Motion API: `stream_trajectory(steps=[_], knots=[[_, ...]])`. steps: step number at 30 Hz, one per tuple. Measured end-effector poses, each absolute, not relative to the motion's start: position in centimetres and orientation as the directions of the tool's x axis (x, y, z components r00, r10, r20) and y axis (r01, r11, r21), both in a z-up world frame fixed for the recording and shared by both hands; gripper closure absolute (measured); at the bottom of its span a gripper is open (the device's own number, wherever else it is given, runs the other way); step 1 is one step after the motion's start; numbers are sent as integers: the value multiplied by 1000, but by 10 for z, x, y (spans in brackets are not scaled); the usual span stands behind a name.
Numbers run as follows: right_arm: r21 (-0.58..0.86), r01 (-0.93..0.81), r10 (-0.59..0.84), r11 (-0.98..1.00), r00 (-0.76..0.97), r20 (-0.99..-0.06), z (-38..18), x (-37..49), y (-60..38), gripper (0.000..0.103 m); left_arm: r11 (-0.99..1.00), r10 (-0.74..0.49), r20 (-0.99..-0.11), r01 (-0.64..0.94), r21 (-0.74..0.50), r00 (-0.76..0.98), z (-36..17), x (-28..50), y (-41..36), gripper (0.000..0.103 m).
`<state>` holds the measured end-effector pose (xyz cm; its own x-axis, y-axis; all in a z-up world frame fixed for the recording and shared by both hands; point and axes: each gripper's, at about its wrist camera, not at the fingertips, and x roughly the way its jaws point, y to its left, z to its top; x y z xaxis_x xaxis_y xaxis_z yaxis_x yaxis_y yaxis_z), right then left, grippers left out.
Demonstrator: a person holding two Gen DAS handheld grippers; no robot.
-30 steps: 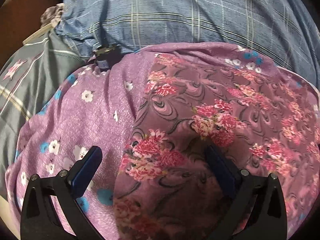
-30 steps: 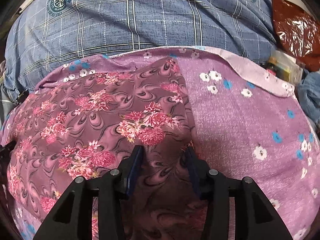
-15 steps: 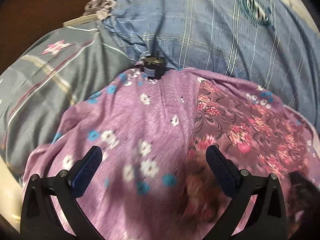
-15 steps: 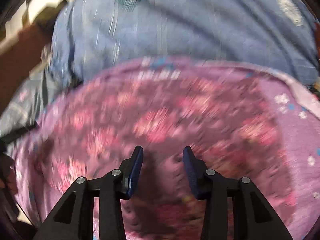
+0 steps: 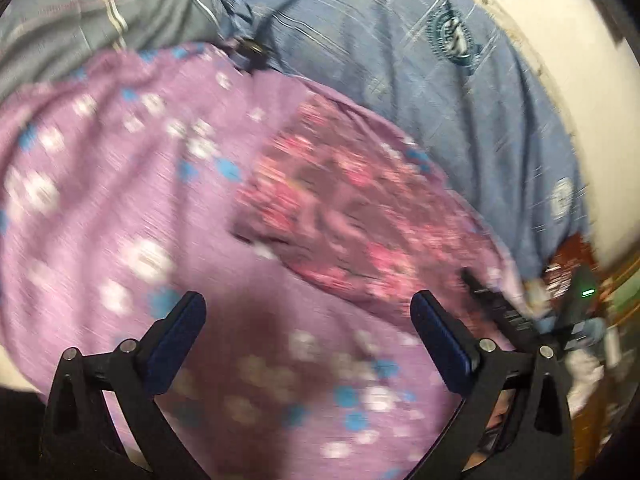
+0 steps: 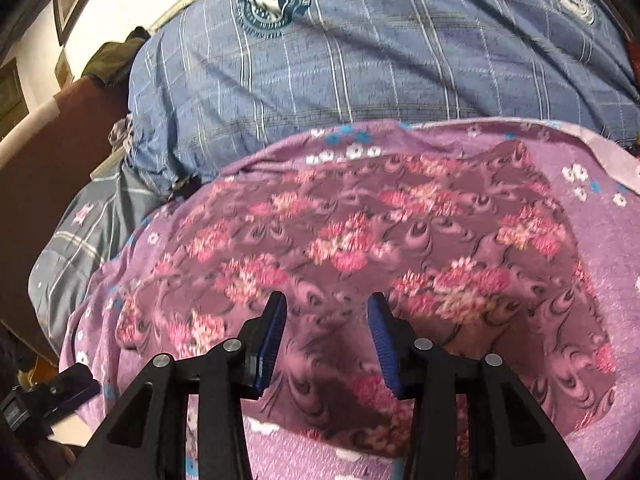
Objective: Fold small clothes
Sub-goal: 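Grasp the shirt's side edge with the left gripper and fold it over the body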
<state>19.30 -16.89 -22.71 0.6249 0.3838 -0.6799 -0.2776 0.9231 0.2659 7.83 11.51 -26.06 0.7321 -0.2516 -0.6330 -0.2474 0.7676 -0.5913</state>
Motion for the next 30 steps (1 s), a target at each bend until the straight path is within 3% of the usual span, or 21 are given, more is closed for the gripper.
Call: stream_trajectory(steps=[6, 15, 20, 24, 27, 30], knots=[[289, -253, 383, 923, 562, -733, -247, 199, -175, 65, 705, -276, -601, -267, -657, 750, -274, 110, 101, 1], [335, -236, 409, 912, 540, -735, -250, 206, -181, 66, 583, -283, -560, -323, -745, 779, -286, 151, 120, 6], [380, -214, 434, 900, 529, -729, -251, 210, -186, 67, 587, -277, -541, -306, -749, 794, -275, 164, 125, 28], [388, -199, 432, 900, 523, -735, -253, 212, -191, 83, 663, -264, -547, -262, -701, 794, -264, 167, 116, 65], [405, -175, 434, 898, 510, -743, -257, 214, -198, 93, 727, -227, -585, -265, -634, 779, -261, 174, 109, 67], [443, -161, 461, 882, 493, -738, -260, 216, -205, 94, 736, -214, -651, -318, -598, 728, -270, 184, 108, 63]])
